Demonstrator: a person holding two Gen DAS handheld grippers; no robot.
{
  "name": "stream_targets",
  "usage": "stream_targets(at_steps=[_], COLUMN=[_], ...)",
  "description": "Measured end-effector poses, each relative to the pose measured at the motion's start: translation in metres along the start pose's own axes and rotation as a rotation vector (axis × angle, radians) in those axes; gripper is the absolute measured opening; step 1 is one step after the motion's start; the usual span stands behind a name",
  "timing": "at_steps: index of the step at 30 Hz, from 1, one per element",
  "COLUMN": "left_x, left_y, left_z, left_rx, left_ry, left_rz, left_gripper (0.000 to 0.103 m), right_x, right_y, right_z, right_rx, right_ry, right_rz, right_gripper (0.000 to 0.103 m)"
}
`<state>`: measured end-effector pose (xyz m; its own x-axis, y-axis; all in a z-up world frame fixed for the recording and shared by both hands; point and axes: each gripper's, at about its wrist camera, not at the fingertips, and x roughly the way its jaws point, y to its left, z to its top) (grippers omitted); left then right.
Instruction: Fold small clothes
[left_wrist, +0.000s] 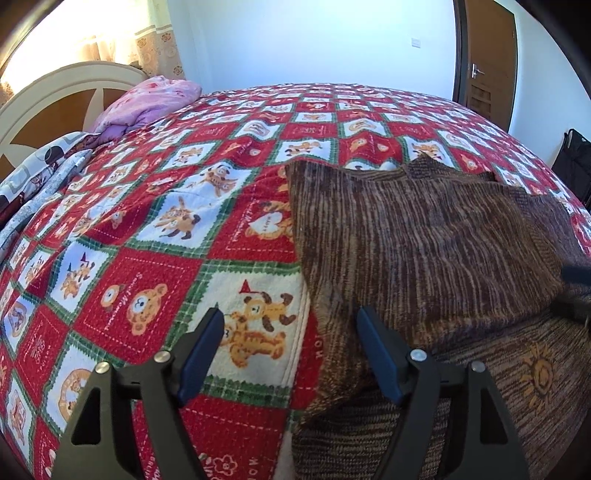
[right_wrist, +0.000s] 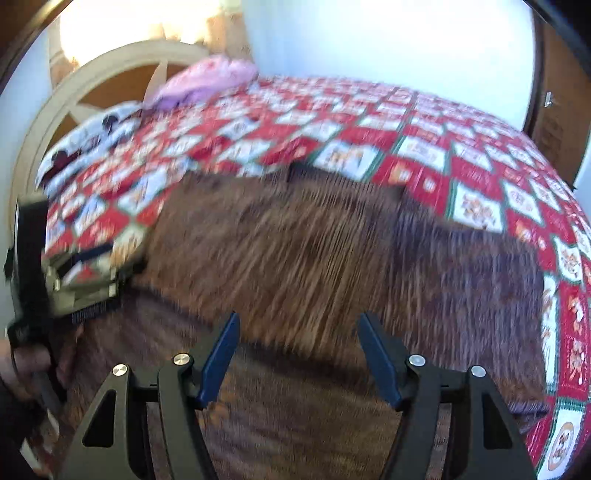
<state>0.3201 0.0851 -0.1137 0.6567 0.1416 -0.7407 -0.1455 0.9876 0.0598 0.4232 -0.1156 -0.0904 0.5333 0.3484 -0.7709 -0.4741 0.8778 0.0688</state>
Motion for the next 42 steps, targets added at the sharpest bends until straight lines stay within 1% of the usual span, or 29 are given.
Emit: stream_targets(at_steps=[1,3,4,5,10,13,15,17,18,23,31,35,40,42], left_x=[0.000,0.001,0.001,0.001,0.001,0.001,0.000,-0.002,-0.003,-0.003,-0.007,-0.005,-0.007,-0.008], left_y=[0.000,0.001,0.001,0.001,0.002,0.002,0.003,0.004,0.004,0.006,0.008,0.011,0.008,0.008], left_z=[0.000,0.000,0.000,0.000,-0.001,-0.001,-0.002,-0.004,-0.006,-0.007,-0.011,-0.010,-0.010,-0.010], left_rx=[-0.002,-0.005,-0.006,-0.007,-0.011,-0.011,-0.014,-0.021,-0.026,-0.033,-0.048,-0.059,-0.047,-0.046], left_ry=[0.001,0.003,0.004,0.005,0.004,0.005,0.007,0.008,0.007,0.011,0.010,0.017,0.011,0.009], left_rz=[-0.002,-0.002,0.001,0.002,0.002,0.003,0.002,0.010,0.012,0.004,-0.004,-0.019,-0.007,-0.006], left_gripper=[0.077,0.078,0.080,0.081,0.081,0.081,0.082,0.087,0.087,0.087,0.088,0.088,0.088,0.088], right_x=[0.006,0.022,0.024,0.021,0.016,0.018,0.017,0.015,0.014,0.015,0.010,0.009,0.000,-0.004], right_y=[0.000,0.000,0.001,0.005,0.014,0.011,0.011,0.013,0.013,0.007,0.003,0.003,-0.008,-0.009], right_z=[0.000,-0.004,-0.010,-0.015,-0.029,-0.027,-0.027,-0.031,-0.032,-0.031,-0.037,-0.037,-0.040,-0.042], right_rx=[0.004,0.014,0.005,-0.019,-0.078,-0.058,-0.056,-0.062,-0.059,-0.031,-0.006,0.000,0.051,0.053], right_ry=[0.017,0.081,0.078,0.049,0.029,0.030,0.027,0.020,0.017,0.022,0.014,0.007,-0.020,-0.025], right_rz=[0.002,0.005,-0.007,-0.022,-0.062,-0.048,-0.055,-0.069,-0.072,-0.062,-0.056,-0.052,-0.036,-0.051], right_gripper=[0.067,0.067,0.067,0.068,0.068,0.070,0.070,0.070,0.070,0.073,0.073,0.073,0.073,0.073])
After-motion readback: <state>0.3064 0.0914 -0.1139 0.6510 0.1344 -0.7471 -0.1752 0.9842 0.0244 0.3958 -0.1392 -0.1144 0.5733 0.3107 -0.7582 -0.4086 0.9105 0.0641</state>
